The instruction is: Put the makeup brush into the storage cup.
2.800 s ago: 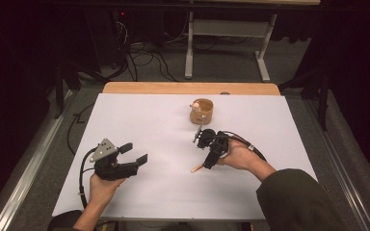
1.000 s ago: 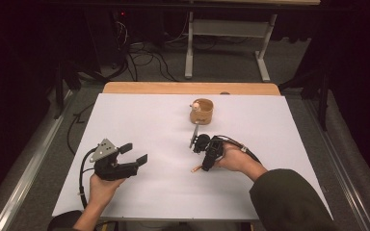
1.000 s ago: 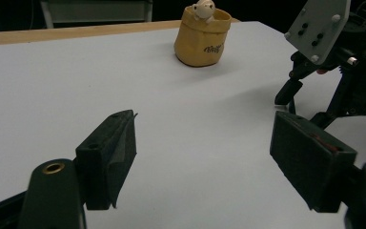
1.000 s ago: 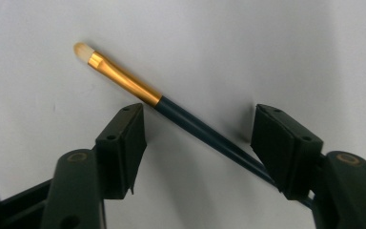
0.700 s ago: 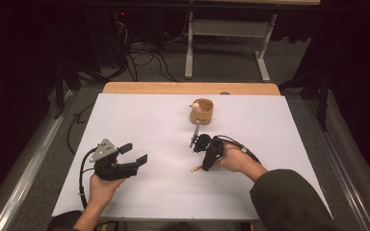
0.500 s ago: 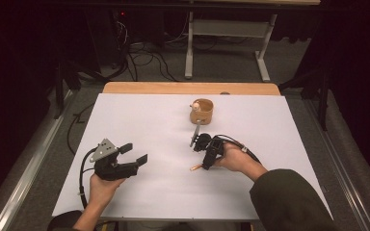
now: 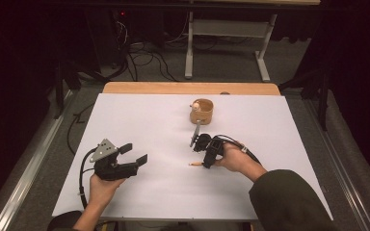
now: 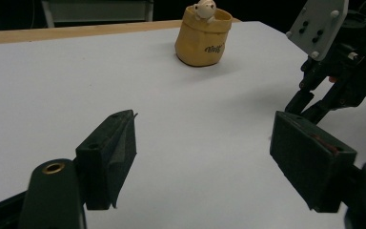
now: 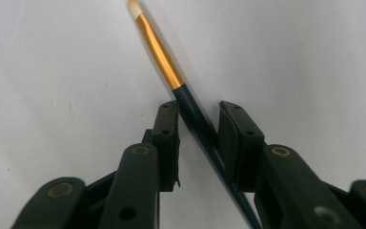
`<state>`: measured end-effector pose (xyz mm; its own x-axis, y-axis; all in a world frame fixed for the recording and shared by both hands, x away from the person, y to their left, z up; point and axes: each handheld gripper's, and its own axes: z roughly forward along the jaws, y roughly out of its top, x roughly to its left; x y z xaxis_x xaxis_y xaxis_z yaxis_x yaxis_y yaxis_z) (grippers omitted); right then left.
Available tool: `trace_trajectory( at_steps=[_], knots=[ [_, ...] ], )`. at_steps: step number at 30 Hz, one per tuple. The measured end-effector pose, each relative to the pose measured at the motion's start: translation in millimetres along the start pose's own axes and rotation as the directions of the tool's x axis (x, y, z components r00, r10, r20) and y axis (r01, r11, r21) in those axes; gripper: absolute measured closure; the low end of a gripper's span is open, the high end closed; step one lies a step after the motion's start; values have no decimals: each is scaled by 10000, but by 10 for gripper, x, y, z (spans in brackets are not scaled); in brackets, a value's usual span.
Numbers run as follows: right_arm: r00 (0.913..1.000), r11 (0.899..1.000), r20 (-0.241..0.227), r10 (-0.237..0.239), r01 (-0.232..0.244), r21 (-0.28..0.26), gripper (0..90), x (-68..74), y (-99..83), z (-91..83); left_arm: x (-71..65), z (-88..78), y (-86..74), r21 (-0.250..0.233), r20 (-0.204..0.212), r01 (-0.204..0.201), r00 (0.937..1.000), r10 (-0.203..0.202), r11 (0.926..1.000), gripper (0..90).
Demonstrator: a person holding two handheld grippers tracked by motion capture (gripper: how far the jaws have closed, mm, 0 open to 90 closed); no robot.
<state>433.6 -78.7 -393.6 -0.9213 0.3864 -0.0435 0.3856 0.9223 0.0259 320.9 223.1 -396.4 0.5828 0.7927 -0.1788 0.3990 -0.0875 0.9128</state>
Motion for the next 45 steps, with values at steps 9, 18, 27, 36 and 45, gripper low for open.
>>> trace_trajectory(
  at_steps=[9,18,27,36,45],
  knots=[
    [10000,10000,-51,-23,23,56,789,-2,4,2,4,0,-1,14,-11,-16,10000,16,10000,244],
    [9999,9999,-118,-35,36,101,841,2,4,3,-4,5,-1,38,-10,-44,10000,44,10000,245],
    [9999,9998,-56,-98,99,159,846,11,10,1,-1,4,0,29,-16,-34,10000,34,10000,245],
    [10000,10000,-25,-97,97,21,849,18,-10,-3,1,4,-2,45,-18,-24,10000,24,10000,245],
    [9999,9999,-157,-66,64,-114,850,7,-31,-12,3,7,-3,66,-15,-37,10000,37,10000,245]
  ],
)
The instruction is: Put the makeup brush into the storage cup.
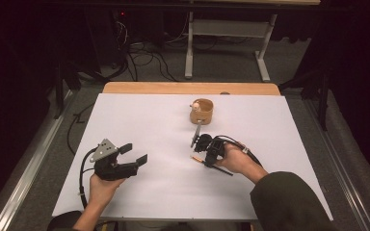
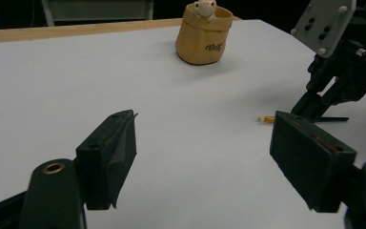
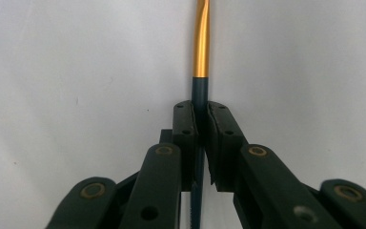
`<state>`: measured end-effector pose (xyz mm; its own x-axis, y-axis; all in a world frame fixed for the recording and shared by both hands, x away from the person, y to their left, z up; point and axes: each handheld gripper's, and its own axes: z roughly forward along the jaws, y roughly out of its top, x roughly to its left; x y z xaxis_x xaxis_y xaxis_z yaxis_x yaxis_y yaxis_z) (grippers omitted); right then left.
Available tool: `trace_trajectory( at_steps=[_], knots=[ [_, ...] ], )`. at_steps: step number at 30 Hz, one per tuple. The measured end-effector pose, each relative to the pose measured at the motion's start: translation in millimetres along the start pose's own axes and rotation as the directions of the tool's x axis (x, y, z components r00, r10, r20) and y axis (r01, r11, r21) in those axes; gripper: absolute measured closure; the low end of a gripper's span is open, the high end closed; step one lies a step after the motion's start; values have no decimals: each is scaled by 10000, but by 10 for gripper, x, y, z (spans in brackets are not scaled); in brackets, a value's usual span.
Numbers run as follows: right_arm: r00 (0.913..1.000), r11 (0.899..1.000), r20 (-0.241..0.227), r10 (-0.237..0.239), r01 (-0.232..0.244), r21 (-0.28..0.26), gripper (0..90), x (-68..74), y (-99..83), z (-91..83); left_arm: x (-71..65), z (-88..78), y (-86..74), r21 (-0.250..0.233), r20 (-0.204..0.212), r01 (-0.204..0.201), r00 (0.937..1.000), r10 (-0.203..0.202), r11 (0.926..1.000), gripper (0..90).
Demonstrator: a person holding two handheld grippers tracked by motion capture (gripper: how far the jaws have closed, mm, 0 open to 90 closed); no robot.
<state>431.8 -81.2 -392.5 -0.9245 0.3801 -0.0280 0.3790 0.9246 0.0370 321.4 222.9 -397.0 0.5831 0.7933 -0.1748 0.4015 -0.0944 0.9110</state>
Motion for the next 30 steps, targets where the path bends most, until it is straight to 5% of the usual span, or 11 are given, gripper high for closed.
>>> trace_trajectory(
  at_steps=[30],
  knots=[
    [9995,9918,-292,93,-130,-1273,850,42,-93,-238,0,9,0,10,12,17,10000,-17,10000,245]
  ],
)
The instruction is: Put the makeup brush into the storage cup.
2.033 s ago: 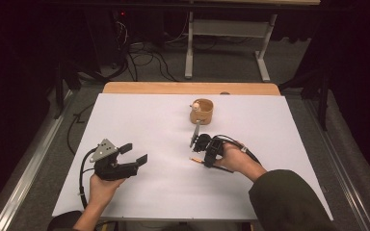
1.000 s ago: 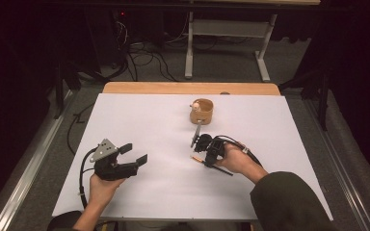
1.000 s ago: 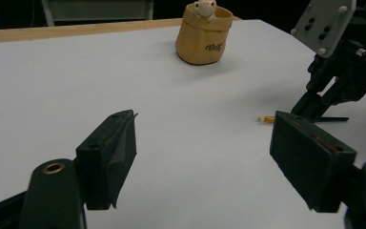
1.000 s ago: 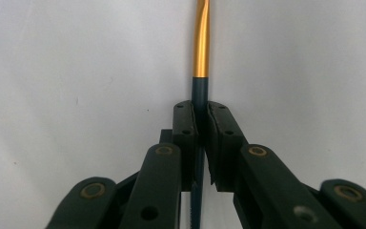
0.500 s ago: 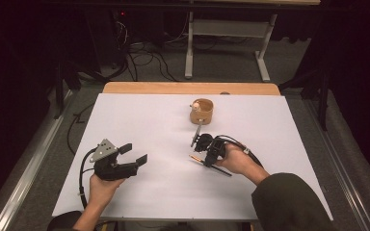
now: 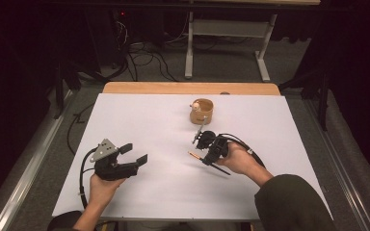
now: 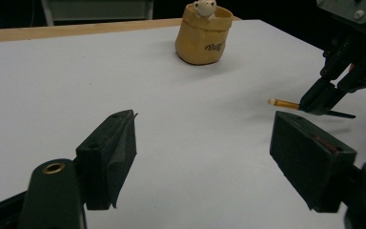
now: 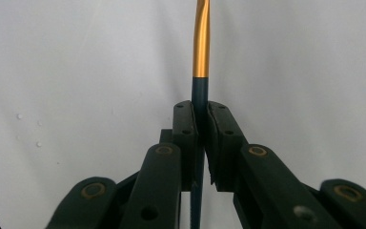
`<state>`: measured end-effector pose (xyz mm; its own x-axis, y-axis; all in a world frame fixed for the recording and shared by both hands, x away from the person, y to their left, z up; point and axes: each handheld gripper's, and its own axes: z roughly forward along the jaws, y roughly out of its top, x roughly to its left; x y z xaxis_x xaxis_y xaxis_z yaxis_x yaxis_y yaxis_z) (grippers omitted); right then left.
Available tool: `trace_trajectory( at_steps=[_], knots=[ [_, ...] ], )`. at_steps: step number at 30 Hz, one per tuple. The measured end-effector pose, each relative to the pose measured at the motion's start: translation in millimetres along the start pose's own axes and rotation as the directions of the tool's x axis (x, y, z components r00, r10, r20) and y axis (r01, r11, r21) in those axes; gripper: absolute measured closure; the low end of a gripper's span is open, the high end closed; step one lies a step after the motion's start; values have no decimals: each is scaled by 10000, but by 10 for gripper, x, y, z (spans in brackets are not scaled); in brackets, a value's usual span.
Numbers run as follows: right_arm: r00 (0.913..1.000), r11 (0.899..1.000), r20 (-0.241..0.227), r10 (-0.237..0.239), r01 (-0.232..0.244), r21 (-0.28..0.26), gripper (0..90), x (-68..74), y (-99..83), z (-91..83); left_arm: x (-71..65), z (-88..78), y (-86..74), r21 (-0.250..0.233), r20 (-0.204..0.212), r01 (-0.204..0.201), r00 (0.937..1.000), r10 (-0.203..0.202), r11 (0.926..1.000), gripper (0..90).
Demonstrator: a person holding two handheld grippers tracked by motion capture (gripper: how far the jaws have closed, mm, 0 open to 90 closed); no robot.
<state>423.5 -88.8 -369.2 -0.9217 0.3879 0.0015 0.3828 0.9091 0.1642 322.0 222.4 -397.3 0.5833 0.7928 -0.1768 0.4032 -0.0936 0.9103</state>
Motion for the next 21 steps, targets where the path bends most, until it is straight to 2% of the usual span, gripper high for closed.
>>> trace_trajectory(
  at_steps=[12,17,21],
  knots=[
    [10000,9970,-14,86,-86,-773,850,51,-43,-139,-1,-1,1,-20,11,14,10000,-13,10000,245],
    [9995,9916,-132,289,-304,-1260,850,56,-92,-156,1,-8,-2,-21,-12,16,10000,-16,10000,245],
    [9993,9901,-111,345,-357,-1356,850,54,-118,-160,2,-5,0,-46,-8,47,10000,-47,10000,245]
  ],
)
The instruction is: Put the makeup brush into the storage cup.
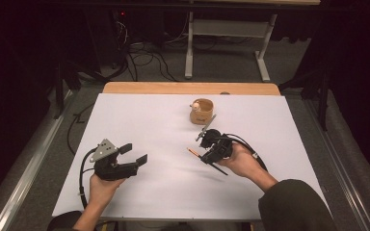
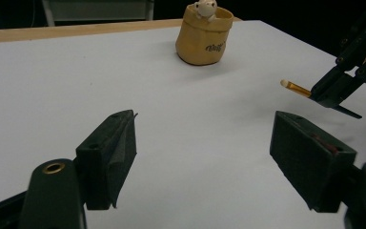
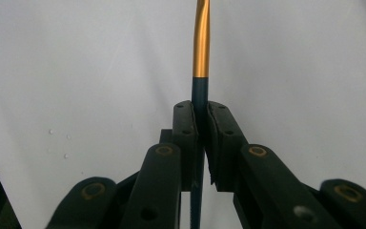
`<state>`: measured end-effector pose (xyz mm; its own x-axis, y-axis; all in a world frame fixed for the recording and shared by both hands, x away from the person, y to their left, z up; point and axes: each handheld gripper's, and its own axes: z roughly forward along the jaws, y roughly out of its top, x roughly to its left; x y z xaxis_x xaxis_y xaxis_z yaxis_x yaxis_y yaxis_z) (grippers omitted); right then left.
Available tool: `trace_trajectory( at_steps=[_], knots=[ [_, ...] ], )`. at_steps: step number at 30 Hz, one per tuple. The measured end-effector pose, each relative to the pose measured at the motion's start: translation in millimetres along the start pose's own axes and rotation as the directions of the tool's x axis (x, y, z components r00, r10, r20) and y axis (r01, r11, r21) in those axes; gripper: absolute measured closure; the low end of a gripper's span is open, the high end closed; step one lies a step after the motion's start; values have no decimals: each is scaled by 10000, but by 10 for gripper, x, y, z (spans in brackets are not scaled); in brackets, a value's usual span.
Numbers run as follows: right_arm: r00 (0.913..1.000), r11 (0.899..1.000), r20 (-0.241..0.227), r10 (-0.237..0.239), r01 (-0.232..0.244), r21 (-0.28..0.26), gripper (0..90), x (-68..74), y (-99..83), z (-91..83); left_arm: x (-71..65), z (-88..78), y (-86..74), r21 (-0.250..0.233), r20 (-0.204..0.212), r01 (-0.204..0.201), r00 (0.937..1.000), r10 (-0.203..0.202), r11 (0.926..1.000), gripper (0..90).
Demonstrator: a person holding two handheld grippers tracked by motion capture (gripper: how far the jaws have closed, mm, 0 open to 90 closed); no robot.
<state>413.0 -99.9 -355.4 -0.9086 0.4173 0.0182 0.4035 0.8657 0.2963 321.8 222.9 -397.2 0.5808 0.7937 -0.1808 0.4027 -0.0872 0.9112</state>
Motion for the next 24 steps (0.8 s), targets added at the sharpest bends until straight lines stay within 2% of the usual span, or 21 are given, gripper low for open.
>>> trace_trajectory(
  at_steps=[9,16,24],
  knots=[
    [9998,9972,28,218,-215,-712,850,-27,-45,-106,-2,-7,0,-10,12,-50,10000,50,10000,243],
    [9994,9913,19,347,-341,-1269,850,-55,-66,-185,-6,-2,1,-29,48,-63,10000,63,10000,242],
    [9992,9870,44,398,-386,-1562,850,-67,-57,-221,-7,-5,1,-40,55,-73,10000,73,10000,242]
  ],
)
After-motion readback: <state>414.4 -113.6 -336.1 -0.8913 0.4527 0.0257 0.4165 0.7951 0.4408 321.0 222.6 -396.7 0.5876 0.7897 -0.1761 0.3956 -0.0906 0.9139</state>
